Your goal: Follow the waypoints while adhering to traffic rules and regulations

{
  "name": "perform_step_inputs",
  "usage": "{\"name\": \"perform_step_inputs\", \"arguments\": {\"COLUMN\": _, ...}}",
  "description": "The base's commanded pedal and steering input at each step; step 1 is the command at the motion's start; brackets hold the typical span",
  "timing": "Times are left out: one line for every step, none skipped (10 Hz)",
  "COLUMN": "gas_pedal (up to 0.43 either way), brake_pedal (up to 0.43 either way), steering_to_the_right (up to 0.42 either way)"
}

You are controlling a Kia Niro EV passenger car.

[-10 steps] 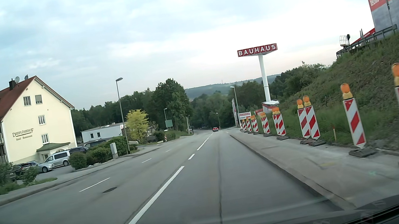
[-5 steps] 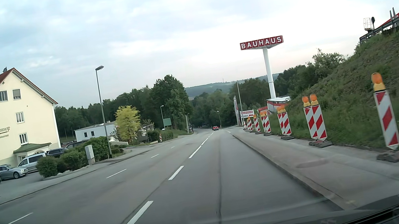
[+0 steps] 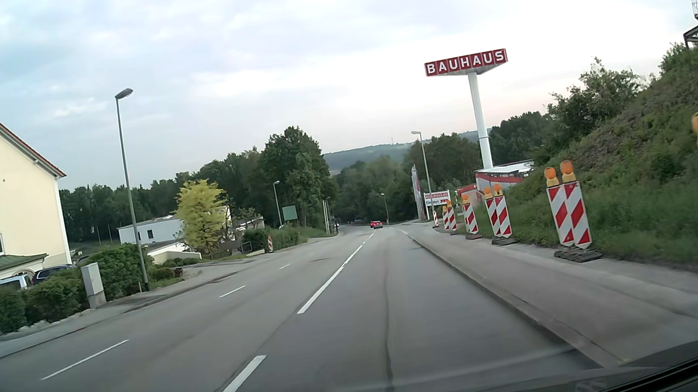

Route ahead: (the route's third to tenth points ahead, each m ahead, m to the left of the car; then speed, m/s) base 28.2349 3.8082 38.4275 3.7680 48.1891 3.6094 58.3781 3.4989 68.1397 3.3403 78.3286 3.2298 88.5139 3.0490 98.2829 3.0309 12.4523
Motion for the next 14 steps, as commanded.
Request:
{"name": "perform_step_inputs", "arguments": {"gas_pedal": 0.0, "brake_pedal": 0.195, "steering_to_the_right": -0.003}}
{"name": "perform_step_inputs", "arguments": {"gas_pedal": 0.0, "brake_pedal": 0.195, "steering_to_the_right": -0.003}}
{"name": "perform_step_inputs", "arguments": {"gas_pedal": 0.0, "brake_pedal": 0.195, "steering_to_the_right": -0.003}}
{"name": "perform_step_inputs", "arguments": {"gas_pedal": 0.0, "brake_pedal": 0.195, "steering_to_the_right": -0.003}}
{"name": "perform_step_inputs", "arguments": {"gas_pedal": 0.0, "brake_pedal": 0.195, "steering_to_the_right": -0.003}}
{"name": "perform_step_inputs", "arguments": {"gas_pedal": 0.0, "brake_pedal": 0.183, "steering_to_the_right": -0.003}}
{"name": "perform_step_inputs", "arguments": {"gas_pedal": 0.0, "brake_pedal": 0.177, "steering_to_the_right": -0.003}}
{"name": "perform_step_inputs", "arguments": {"gas_pedal": 0.0, "brake_pedal": 0.171, "steering_to_the_right": -0.003}}
{"name": "perform_step_inputs", "arguments": {"gas_pedal": 0.0, "brake_pedal": 0.165, "steering_to_the_right": -0.003}}
{"name": "perform_step_inputs", "arguments": {"gas_pedal": 0.0, "brake_pedal": 0.165, "steering_to_the_right": -0.003}}
{"name": "perform_step_inputs", "arguments": {"gas_pedal": 0.0, "brake_pedal": 0.165, "steering_to_the_right": -0.003}}
{"name": "perform_step_inputs", "arguments": {"gas_pedal": 0.0, "brake_pedal": 0.165, "steering_to_the_right": -0.003}}
{"name": "perform_step_inputs", "arguments": {"gas_pedal": 0.0, "brake_pedal": 0.165, "steering_to_the_right": -0.003}}
{"name": "perform_step_inputs", "arguments": {"gas_pedal": 0.0, "brake_pedal": 0.165, "steering_to_the_right": -0.003}}
